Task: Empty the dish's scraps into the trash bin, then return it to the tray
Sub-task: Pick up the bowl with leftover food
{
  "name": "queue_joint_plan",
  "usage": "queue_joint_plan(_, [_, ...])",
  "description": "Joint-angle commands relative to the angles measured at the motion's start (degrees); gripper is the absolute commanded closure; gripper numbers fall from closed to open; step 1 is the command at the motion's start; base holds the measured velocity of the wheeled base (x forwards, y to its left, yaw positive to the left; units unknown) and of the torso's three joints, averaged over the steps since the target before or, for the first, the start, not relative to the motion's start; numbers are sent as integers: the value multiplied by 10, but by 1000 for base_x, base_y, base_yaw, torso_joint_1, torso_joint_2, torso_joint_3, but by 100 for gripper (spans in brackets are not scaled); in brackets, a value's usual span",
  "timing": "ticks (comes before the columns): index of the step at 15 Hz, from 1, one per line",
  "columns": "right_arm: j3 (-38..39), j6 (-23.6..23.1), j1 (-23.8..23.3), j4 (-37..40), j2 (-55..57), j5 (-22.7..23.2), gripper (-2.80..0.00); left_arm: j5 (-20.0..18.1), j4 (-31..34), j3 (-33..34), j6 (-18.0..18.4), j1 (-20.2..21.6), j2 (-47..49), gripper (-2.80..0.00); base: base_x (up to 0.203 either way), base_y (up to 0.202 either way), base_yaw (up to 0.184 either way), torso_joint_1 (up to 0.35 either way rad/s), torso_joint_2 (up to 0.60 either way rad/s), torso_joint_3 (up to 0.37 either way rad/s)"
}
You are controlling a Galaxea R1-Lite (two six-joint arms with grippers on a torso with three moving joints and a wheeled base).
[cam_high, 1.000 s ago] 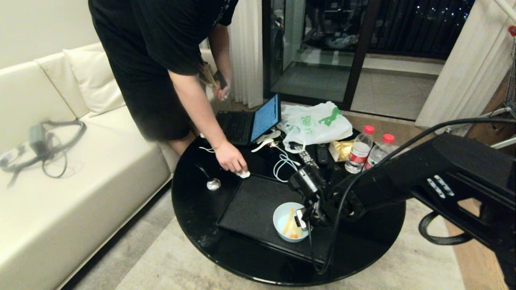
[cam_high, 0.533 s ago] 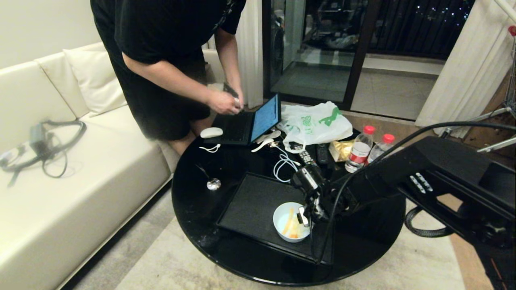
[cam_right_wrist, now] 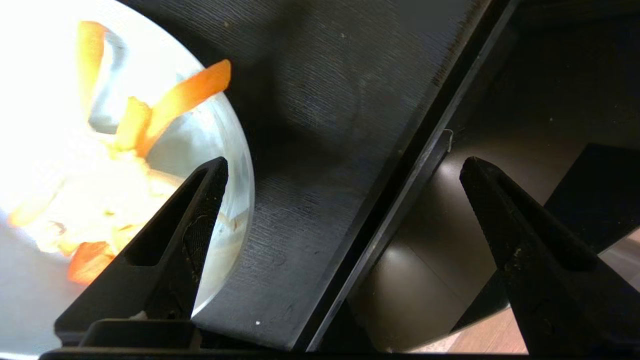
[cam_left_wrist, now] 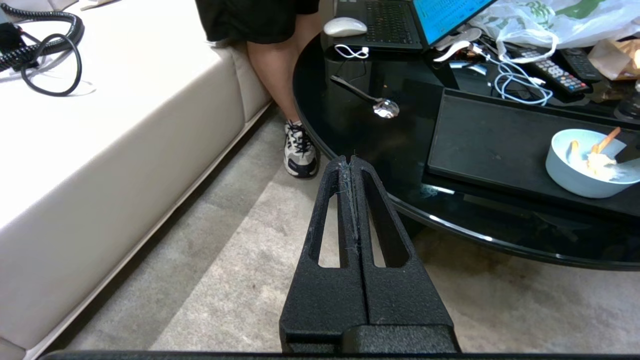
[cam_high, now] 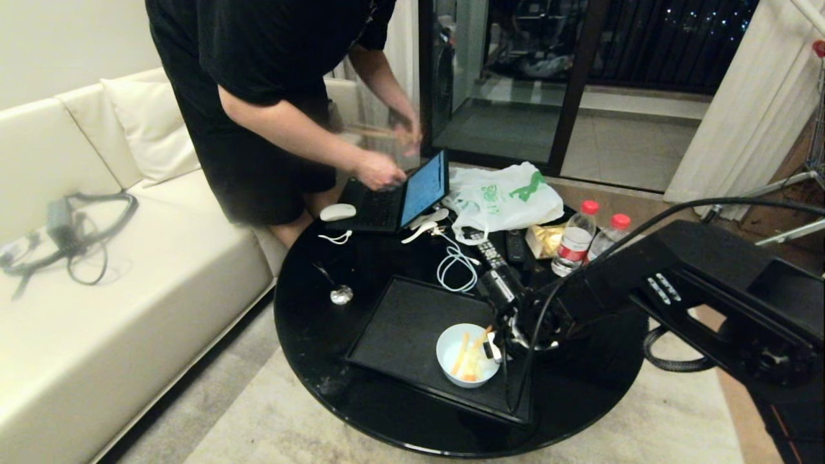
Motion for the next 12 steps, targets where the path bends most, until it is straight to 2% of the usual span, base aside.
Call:
queue_joint_plan(1, [-3, 1, 0, -2, 9, -1, -280, 0, 0, 0, 0, 0, 0, 0, 0, 0, 0, 0, 0, 0])
queue_joint_plan(12, [-4, 2, 8, -8, 23, 0, -280, 1, 0, 0, 0, 0, 0, 0, 0, 0, 0, 0, 0, 0])
